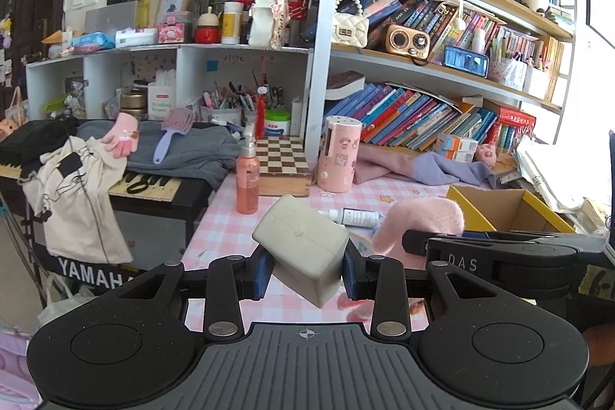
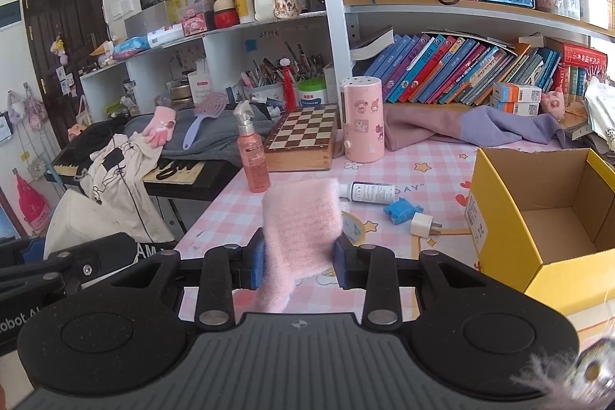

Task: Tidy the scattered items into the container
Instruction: 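Lift the pink glove with the right tool while the left tool lifts the white cube, then carry the glove and cube with both tools over the open yellow box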

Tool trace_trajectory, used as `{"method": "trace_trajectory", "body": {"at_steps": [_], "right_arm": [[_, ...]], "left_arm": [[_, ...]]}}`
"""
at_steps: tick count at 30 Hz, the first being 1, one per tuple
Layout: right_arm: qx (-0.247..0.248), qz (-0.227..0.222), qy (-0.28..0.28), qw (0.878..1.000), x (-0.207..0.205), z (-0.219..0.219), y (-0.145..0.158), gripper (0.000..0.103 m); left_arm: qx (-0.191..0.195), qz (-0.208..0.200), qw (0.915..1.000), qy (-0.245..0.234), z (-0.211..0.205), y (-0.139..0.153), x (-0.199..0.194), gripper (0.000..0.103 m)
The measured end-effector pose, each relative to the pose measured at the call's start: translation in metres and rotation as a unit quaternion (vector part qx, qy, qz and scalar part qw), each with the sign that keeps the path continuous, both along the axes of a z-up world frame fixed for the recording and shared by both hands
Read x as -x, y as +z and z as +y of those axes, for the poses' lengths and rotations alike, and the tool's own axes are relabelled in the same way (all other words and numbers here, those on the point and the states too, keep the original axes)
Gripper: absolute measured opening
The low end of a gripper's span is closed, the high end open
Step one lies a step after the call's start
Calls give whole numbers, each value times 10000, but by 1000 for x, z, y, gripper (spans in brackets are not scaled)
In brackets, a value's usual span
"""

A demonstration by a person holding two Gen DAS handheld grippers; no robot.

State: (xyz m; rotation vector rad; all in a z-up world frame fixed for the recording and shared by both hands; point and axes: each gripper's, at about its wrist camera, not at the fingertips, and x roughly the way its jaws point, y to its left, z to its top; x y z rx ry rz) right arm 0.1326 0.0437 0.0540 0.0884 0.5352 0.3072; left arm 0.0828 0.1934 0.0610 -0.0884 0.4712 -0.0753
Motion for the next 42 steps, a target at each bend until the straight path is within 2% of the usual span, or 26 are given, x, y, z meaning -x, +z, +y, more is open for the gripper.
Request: {"method": "trace_trajectory", "body": {"at_steps": [11,26,31,42], "right_arm": [[62,32,63,10000,28,12,1,32],[9,-104,98,9999,37,9,9,32],[-35,-65,-50,10000,37,-8,7,32],[-268,261,-440,9983,39,-73,-6,32]], "left_arm": [[119,26,9999,7,10,-2,25,35],[124,-42,9999,-110,6,3,26,35],[240,93,9993,-264,-2,-2,19,35],[367,462,9936,-961,-42,-19,-4,35]]}}
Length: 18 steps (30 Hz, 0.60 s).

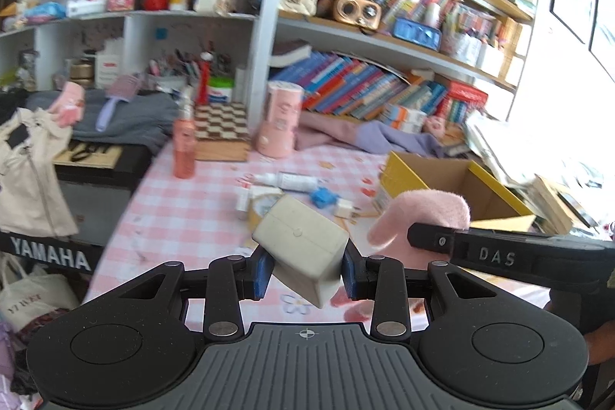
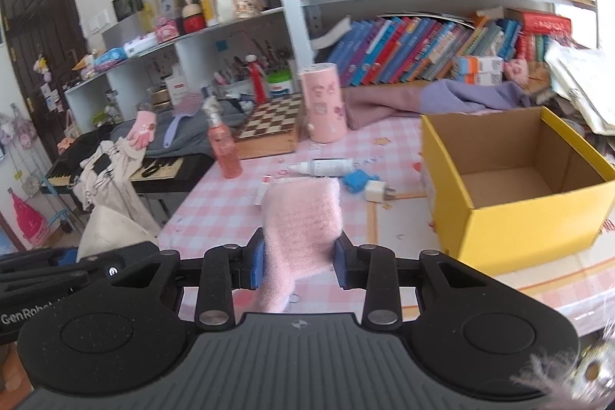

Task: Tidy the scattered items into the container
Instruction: 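Carry the glove and cube with both tools over the open yellow box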

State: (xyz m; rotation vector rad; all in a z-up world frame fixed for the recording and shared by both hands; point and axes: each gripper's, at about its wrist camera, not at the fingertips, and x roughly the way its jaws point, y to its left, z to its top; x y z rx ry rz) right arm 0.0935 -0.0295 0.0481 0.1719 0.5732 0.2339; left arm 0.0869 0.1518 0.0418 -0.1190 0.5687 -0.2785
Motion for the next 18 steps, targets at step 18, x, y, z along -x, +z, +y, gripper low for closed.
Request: {"method": "trace_trajectory", "body": {"at_steps": [18], "right_arm": [[32,138,-982,9951,1,-82,-6,32]], "left_arm": [[-62,249,9934,-1120,-78,-12,-37,35]]}}
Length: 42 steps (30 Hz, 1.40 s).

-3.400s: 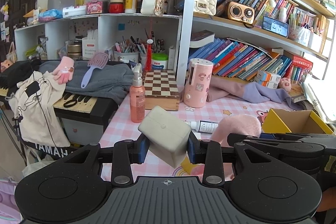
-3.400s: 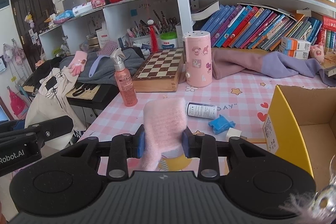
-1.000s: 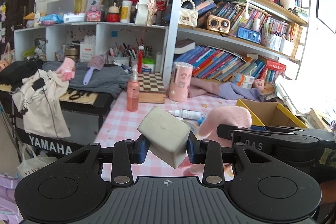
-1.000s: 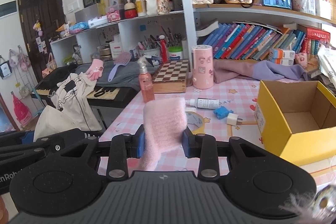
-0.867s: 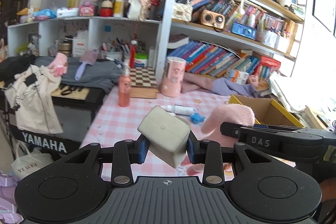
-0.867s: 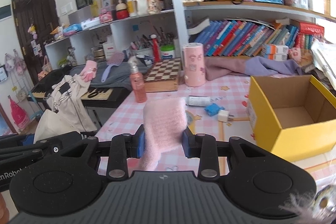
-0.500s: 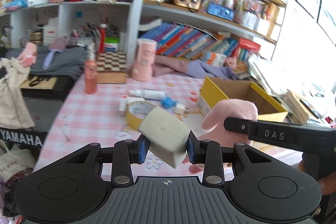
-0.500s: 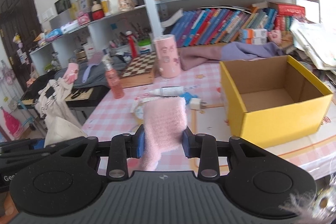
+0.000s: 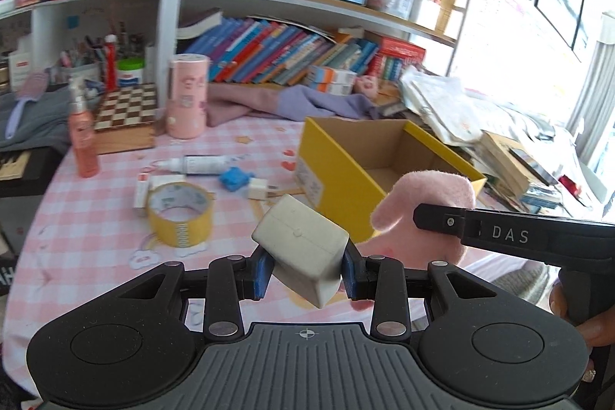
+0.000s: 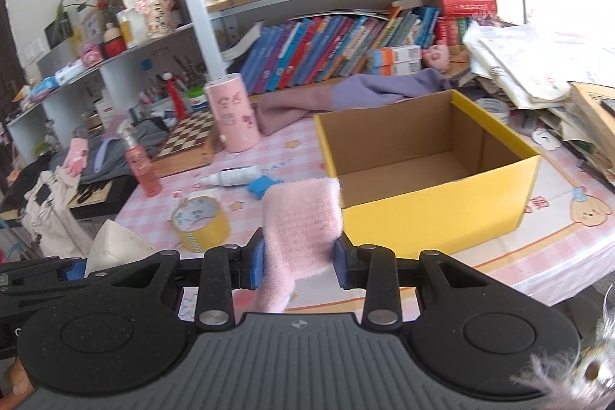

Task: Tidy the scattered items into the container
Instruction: 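Carry the glove and cube with both tools over the open yellow box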

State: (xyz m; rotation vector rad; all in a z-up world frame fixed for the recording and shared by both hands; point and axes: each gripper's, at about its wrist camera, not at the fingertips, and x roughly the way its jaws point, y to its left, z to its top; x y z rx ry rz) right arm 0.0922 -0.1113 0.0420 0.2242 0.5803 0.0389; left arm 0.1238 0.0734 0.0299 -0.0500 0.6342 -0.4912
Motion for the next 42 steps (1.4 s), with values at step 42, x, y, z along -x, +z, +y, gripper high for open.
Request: {"method": "trace_trajectory", "body": {"at_steps": [42], "right_arm": [[-339,-896,1204,9881,-78,-193,57,33]], "left_arm": [[-150,-879,9923,860,-189,50,-30,35]]}}
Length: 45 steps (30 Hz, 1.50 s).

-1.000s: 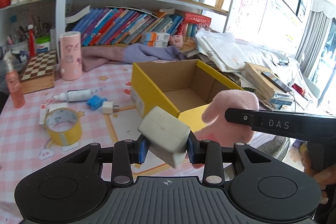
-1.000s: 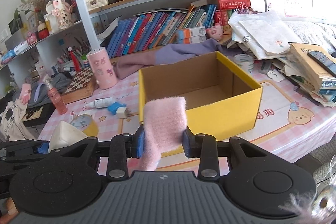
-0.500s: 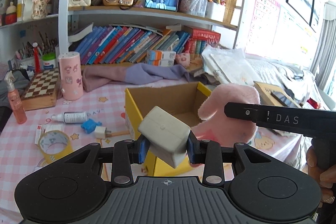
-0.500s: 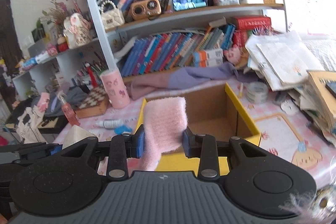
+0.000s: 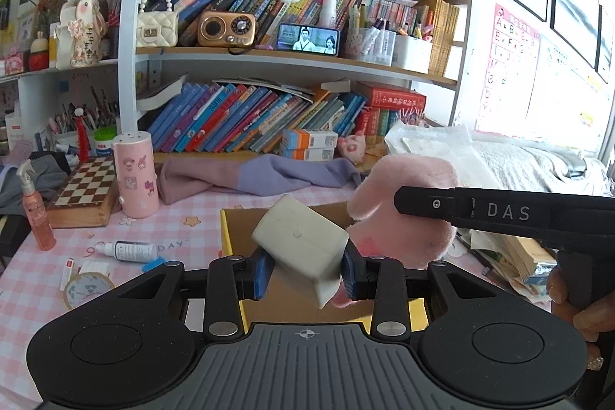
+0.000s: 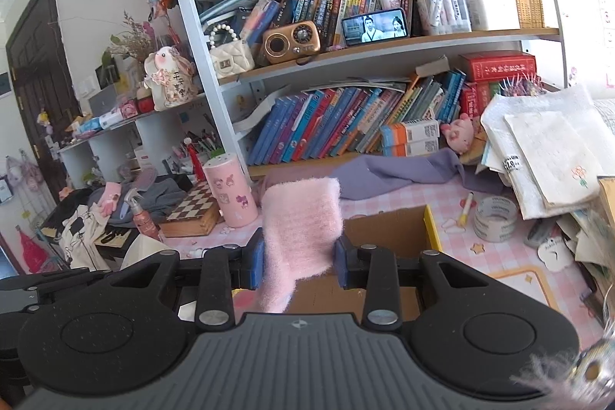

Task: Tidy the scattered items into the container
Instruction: 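Carry the glove and cube with both tools over the open yellow box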

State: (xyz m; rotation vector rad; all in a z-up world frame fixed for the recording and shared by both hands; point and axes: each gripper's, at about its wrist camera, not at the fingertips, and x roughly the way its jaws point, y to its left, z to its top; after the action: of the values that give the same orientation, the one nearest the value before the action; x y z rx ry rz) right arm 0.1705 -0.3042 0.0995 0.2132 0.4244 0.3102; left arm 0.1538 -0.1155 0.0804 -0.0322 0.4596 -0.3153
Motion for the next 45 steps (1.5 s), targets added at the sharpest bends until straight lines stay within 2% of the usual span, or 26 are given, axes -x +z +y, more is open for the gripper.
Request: {"method": "trace_trajectory", "body": {"at_steps": [8,15,22,34,45], "right_arm": [[-39,-129,152,9998,-25,-11,4,33],[37,-133,314,9994,-47,-9,0,33],[135,132,434,9989,-63,-2,-14,33],[322,675,373,9965,-89,-5,-48,33],[610,1295,156,9896,-103,-12,-87,34]], "left_arm": [[-214,-188,9994,193,-13,10,-8,35],[-647,-225,9975,161,-30,8,-25,35],[-865,-135,9961,82,-40,0,-37,35],[-914,196,9956,36,-45,-20,-58,35],[-1355,447,9895,-248,-60,-48,-77,35]]}}
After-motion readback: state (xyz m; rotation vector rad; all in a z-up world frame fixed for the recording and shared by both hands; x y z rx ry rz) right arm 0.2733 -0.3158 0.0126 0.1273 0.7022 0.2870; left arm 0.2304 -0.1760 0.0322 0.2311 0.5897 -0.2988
